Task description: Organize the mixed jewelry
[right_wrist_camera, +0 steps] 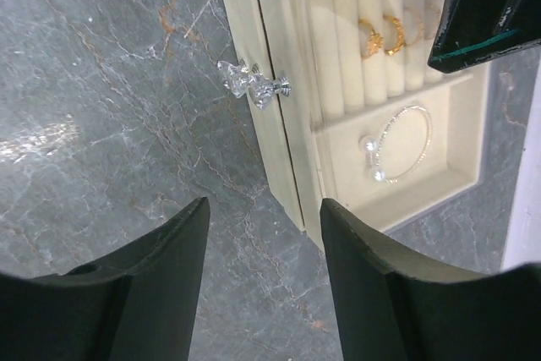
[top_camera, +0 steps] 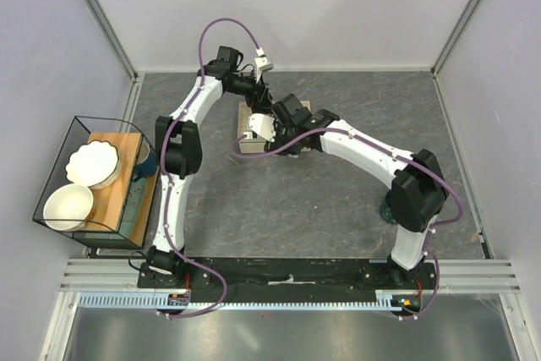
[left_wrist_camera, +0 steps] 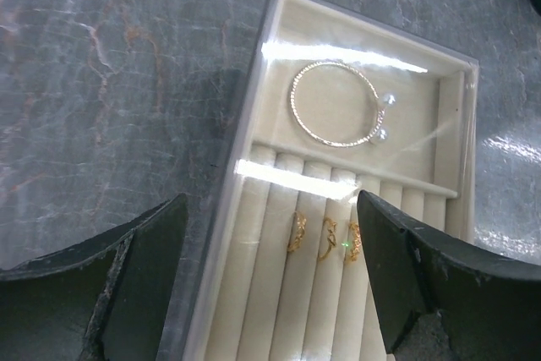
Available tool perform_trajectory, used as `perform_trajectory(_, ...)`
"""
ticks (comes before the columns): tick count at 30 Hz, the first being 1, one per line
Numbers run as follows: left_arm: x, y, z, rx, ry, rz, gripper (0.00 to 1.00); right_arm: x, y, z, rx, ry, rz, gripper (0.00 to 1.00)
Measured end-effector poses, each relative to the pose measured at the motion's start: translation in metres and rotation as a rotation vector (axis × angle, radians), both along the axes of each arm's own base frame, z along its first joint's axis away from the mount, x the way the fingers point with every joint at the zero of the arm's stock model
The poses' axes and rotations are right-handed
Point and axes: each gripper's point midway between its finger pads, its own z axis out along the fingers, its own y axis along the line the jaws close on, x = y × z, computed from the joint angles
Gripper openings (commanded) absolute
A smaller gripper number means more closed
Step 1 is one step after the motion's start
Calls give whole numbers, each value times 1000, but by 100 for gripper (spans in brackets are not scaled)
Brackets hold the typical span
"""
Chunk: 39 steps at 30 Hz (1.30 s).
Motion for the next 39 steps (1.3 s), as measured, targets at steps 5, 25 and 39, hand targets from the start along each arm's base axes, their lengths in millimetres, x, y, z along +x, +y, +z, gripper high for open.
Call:
perform_trajectory(5, 16, 6, 24, -13, -43, 76, 90, -8, 0, 26, 39, -31, -3, 67)
perform_trajectory(25, 14, 94, 255, -37, -403, 609, 99, 57, -53, 209, 145, -443, -242, 98)
perform_trajectory(39, -82, 163, 337, -61, -439, 949, 99, 99, -180, 321, 500, -618, -720, 98)
